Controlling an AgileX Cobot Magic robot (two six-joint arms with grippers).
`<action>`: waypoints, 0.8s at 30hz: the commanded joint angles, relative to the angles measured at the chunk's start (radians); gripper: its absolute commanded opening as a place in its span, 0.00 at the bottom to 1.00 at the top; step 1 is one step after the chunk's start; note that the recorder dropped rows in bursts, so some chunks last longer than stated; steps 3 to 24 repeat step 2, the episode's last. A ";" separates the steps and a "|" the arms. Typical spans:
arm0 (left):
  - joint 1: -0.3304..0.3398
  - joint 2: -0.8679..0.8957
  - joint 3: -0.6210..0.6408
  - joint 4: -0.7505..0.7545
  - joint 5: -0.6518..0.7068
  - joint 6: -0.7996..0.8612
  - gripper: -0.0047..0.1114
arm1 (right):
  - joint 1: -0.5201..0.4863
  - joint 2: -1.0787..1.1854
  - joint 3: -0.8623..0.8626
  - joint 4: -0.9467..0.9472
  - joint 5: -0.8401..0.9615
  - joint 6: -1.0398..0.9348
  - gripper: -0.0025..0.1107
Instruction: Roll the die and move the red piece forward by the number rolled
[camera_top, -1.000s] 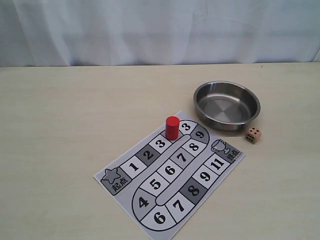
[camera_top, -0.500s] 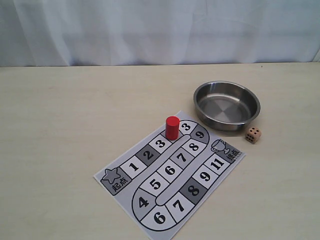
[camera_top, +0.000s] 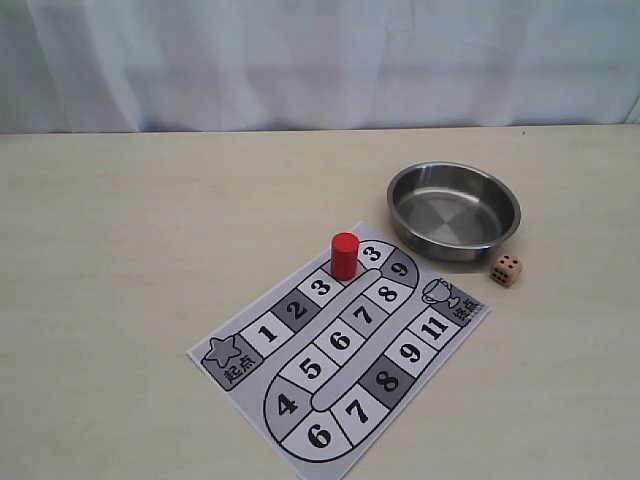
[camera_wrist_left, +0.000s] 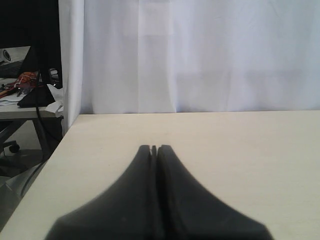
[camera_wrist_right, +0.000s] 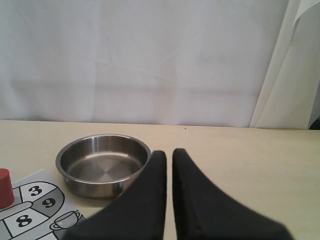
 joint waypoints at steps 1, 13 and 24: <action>0.000 -0.001 -0.005 -0.001 -0.011 -0.002 0.04 | 0.001 -0.005 0.002 -0.009 0.005 0.006 0.06; 0.000 -0.001 -0.005 -0.001 -0.011 -0.002 0.04 | 0.001 -0.005 0.002 -0.009 0.005 0.006 0.06; 0.000 -0.001 -0.005 -0.001 -0.011 -0.002 0.04 | 0.001 -0.005 0.002 -0.009 0.005 0.006 0.06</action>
